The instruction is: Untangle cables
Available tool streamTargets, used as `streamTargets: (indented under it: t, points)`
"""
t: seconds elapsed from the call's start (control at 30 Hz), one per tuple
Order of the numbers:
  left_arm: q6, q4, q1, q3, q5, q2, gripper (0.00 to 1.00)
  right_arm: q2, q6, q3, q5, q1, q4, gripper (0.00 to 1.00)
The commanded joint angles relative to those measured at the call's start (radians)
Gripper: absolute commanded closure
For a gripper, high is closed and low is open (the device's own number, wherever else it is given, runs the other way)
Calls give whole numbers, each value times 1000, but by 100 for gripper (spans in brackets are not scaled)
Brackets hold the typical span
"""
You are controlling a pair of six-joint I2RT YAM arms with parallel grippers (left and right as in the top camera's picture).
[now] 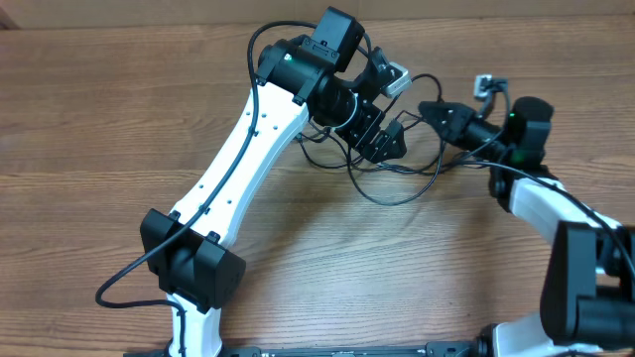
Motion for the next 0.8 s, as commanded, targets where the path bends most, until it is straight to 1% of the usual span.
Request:
streamTargets:
  t: [0.0,0.27,0.37,0.47,0.63,0.77]
  points:
    - [-3,2,6,5,-60,12,1,-96,-37,5,22,-44,-45,96]
    - [-4,6,6,5,-77,12,0,-264,-122,9,71,-139,-223,96]
    - [-3,9,6,5,-77,12,0,-341,-193,45,130,-155,-357,96]
    - [-3,9,6,5,-77,12,1,-401,-278,103,213,-157,-512,96]
    - [-4,9,6,5,-77,12,0,-467,-397,251,437,-165,-769,96]
    - [-3,9,5,5,-77,12,0,-469,-400,328,548,-202,-824,96]
